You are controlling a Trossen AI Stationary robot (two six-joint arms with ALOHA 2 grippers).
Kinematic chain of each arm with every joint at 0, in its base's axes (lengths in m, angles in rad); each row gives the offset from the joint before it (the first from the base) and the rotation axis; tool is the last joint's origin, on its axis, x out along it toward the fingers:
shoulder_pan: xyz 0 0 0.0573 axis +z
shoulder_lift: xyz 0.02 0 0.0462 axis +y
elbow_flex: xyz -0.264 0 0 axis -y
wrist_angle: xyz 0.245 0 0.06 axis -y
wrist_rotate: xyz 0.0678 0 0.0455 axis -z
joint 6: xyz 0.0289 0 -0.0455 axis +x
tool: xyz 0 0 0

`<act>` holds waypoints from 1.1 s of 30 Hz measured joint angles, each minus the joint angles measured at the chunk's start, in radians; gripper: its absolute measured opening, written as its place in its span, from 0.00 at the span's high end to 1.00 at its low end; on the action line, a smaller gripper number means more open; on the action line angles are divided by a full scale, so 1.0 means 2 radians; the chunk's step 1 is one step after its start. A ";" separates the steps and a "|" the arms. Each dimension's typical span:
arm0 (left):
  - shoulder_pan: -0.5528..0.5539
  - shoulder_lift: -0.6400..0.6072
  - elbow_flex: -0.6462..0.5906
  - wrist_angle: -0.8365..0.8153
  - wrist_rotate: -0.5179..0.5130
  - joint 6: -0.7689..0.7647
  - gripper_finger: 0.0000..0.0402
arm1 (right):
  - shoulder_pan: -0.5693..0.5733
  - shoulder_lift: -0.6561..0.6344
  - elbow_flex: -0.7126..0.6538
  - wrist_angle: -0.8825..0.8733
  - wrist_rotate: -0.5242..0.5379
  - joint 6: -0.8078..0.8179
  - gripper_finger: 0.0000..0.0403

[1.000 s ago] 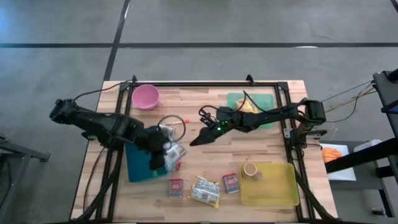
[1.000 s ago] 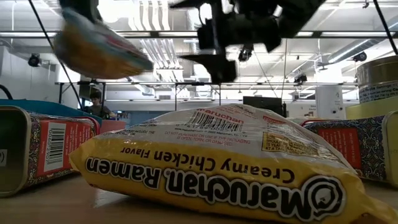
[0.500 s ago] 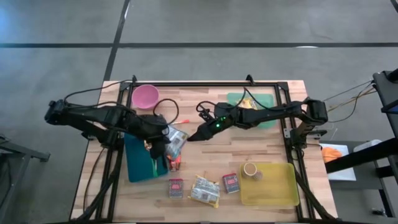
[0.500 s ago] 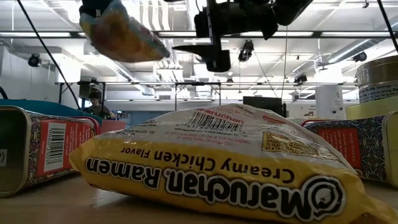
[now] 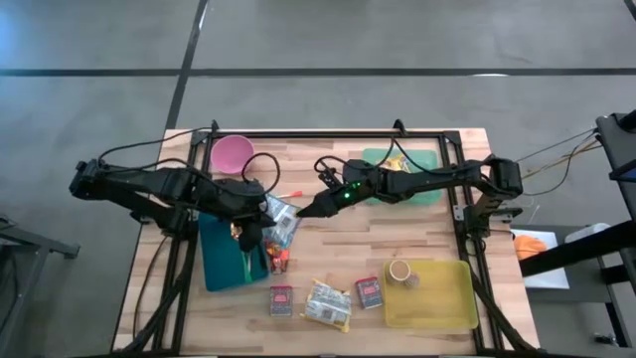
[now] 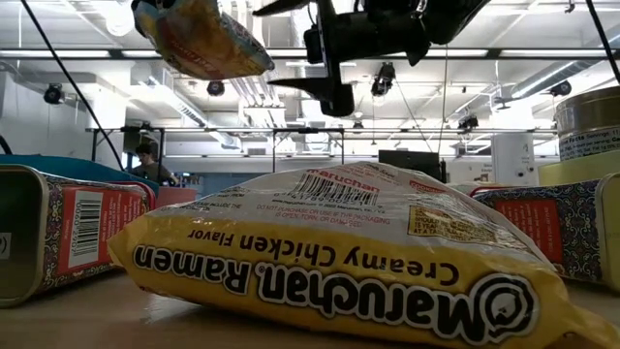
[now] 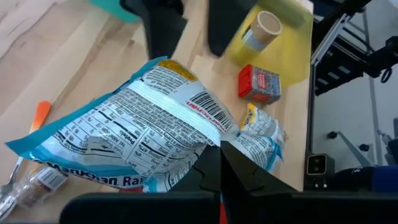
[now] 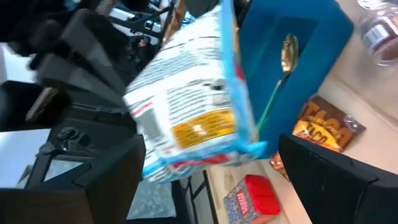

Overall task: Pick & Place Food Item
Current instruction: Put the light blue noodle pack into the green bin

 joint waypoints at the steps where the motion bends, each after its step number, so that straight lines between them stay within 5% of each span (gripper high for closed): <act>1: 0.000 0.000 0.000 0.004 0.000 0.000 1.00 | 0.000 0.000 0.000 -0.001 0.000 0.000 0.10; 33: 0.021 0.002 0.000 0.108 -0.031 0.035 1.00 | -0.002 0.001 -0.023 0.154 -0.002 0.087 0.10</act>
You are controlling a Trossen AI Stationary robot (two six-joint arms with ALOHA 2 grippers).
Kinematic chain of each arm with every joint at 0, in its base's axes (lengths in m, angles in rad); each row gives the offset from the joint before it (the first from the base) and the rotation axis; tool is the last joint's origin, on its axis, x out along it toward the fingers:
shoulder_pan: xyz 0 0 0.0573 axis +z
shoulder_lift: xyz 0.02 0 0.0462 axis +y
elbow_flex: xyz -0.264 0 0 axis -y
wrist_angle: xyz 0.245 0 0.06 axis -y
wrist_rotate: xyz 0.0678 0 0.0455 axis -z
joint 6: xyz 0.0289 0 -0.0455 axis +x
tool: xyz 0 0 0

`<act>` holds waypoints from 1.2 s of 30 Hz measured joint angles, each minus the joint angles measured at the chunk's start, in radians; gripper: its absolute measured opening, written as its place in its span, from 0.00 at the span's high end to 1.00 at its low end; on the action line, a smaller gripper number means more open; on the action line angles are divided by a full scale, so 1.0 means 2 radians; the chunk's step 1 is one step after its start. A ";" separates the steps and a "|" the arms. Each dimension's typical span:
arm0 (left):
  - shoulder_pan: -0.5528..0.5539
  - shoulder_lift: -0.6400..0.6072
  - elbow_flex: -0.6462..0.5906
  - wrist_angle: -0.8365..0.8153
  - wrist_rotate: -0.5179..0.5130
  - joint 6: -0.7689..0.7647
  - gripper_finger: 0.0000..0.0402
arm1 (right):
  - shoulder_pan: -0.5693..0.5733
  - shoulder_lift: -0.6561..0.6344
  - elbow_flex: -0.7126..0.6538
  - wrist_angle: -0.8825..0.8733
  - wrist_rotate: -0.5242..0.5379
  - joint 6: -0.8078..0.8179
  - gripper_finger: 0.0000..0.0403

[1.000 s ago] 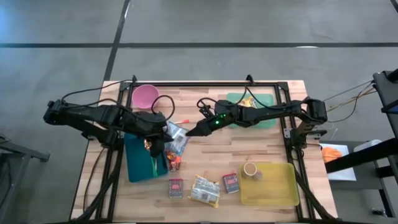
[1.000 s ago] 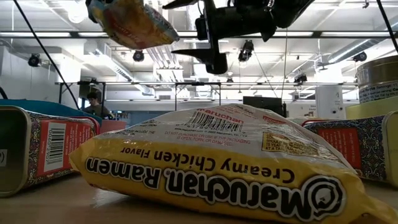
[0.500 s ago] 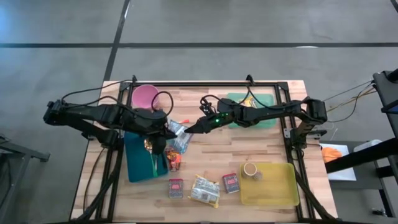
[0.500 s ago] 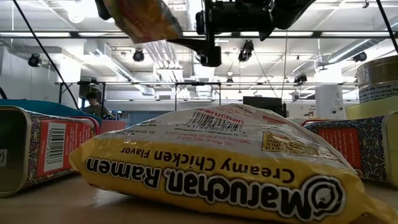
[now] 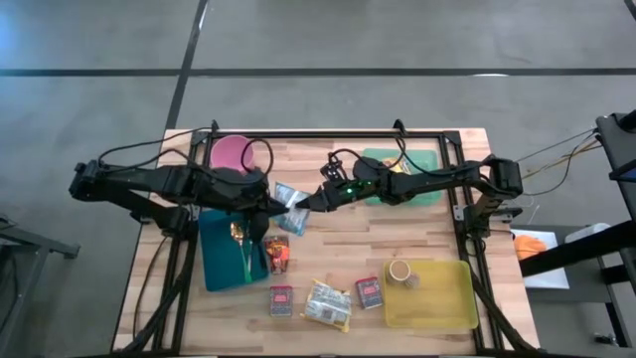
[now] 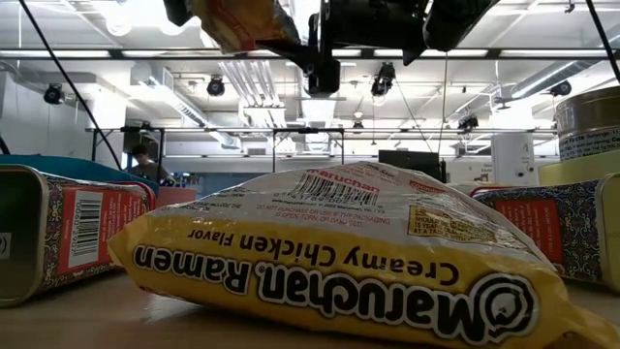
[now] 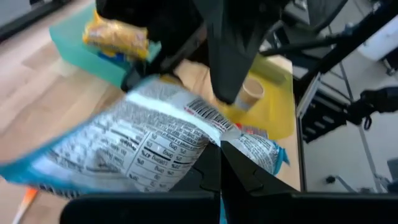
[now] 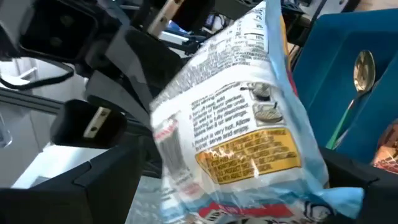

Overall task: Pick & Place Food Item
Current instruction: Put the light blue noodle pack into the green bin

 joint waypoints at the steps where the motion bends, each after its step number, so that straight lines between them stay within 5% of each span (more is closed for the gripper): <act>1: 0.001 0.000 0.000 0.004 -0.004 0.001 1.00 | 0.000 0.000 0.000 0.000 0.000 0.002 0.10; 17: 0.005 0.000 0.000 0.010 -0.008 0.001 1.00 | 0.002 0.032 0.002 0.093 0.011 0.051 0.12; 24: 0.005 0.000 0.000 0.013 -0.006 -0.002 1.00 | 0.003 0.071 0.008 0.174 0.017 0.084 0.28; 36: 0.005 -0.001 0.001 0.013 -0.006 -0.014 0.98 | 0.003 0.072 0.019 0.172 0.028 0.061 0.47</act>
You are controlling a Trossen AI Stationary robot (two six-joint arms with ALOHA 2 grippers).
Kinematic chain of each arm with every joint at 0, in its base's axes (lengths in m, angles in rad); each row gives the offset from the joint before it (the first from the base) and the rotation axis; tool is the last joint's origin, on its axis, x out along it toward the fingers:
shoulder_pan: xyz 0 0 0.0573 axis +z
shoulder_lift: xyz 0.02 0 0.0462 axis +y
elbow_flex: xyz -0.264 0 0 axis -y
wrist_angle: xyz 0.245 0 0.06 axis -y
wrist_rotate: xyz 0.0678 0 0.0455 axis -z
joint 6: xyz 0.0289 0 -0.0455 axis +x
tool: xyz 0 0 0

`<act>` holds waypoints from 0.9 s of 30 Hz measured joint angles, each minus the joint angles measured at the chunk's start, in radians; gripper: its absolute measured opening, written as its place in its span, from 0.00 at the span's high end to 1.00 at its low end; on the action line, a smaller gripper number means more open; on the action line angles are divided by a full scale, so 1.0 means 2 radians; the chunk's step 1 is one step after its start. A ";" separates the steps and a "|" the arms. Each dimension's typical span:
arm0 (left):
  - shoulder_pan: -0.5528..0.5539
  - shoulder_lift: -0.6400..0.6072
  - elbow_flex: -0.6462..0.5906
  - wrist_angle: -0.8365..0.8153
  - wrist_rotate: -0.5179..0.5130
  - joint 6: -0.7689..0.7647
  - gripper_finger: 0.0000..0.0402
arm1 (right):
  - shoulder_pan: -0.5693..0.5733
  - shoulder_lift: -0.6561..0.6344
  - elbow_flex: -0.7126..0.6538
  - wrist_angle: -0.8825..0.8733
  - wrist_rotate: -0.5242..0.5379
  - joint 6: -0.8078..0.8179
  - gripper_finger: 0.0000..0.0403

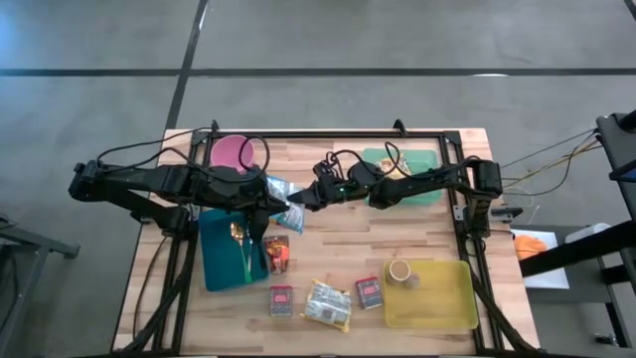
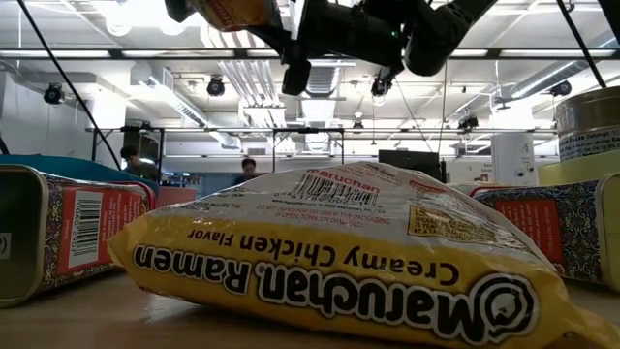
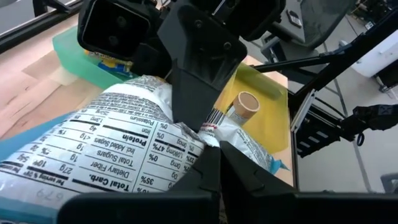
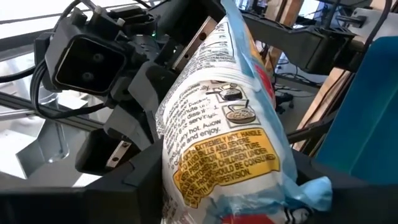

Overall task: Pick & Place Food Item
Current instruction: Put the light blue noodle pack into the green bin

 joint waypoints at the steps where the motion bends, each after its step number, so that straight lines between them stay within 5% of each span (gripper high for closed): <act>1: 0.000 0.000 0.000 0.000 0.000 -0.004 0.97 | 0.000 0.000 0.001 0.000 0.000 -0.001 0.48; 18: 0.000 -0.019 -0.001 0.058 0.012 -0.035 0.43 | 0.000 -0.003 0.007 0.007 0.001 -0.002 0.50; 27: 0.000 -0.020 -0.001 0.037 0.012 -0.057 0.36 | 0.000 -0.002 0.011 -0.002 -0.001 -0.004 0.50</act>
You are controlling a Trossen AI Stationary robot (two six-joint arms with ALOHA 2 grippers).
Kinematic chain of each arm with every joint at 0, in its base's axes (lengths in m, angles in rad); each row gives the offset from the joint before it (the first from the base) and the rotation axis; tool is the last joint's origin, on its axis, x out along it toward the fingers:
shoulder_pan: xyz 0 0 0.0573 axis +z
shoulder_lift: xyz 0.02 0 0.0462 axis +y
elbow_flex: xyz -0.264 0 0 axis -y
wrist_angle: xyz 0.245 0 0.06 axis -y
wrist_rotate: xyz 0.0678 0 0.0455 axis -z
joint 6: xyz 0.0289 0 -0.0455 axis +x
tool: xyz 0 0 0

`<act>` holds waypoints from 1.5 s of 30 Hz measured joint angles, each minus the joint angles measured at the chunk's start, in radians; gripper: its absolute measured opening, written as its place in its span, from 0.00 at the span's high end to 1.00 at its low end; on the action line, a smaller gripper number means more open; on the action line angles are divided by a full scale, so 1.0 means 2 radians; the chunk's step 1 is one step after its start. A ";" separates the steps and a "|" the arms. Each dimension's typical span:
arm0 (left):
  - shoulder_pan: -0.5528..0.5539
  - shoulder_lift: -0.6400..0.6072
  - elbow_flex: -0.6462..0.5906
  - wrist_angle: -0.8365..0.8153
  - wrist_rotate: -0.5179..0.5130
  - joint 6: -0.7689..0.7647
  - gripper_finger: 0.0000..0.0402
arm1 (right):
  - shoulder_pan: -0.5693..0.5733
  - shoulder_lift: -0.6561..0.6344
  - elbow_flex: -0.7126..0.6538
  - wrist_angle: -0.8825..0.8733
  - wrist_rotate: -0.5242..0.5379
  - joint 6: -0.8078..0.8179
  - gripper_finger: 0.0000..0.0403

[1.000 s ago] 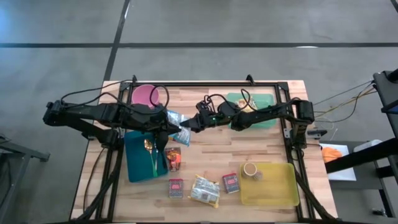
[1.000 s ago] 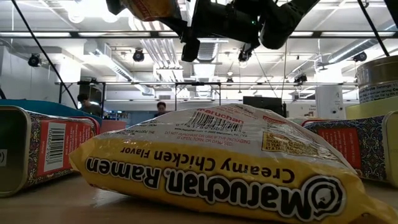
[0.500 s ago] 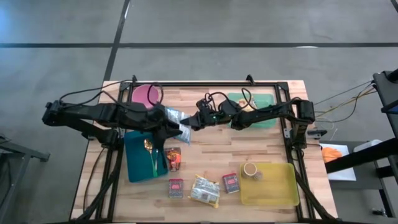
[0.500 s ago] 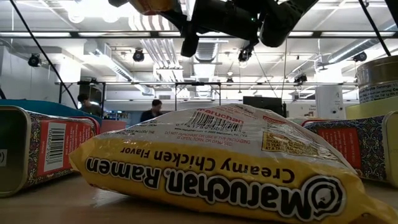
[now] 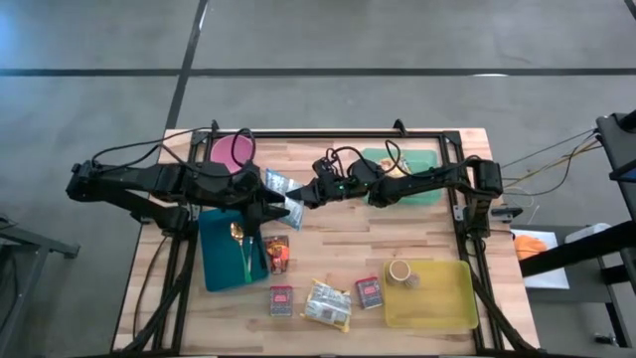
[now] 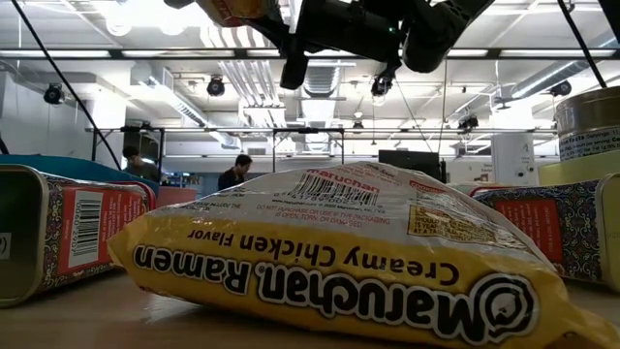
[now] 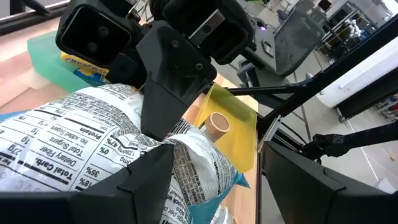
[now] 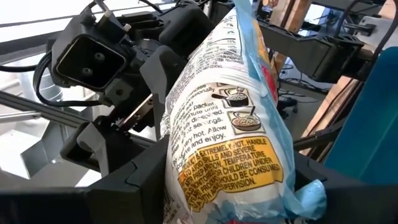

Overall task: Pick & Place Food Item
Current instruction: Put the light blue noodle pack into the green bin

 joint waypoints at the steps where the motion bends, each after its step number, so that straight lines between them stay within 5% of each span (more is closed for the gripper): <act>1: 0.000 0.000 0.000 0.000 0.000 -0.003 0.36 | 0.000 0.000 0.001 0.000 -0.001 -0.001 0.50; 35: 0.005 -0.044 0.000 0.034 -0.017 -0.033 0.36 | -0.001 -0.003 0.004 0.009 -0.007 0.001 0.50; 45: 0.013 -0.117 -0.001 -0.007 -0.047 -0.062 0.36 | -0.032 -0.003 0.003 0.009 -0.017 0.002 0.50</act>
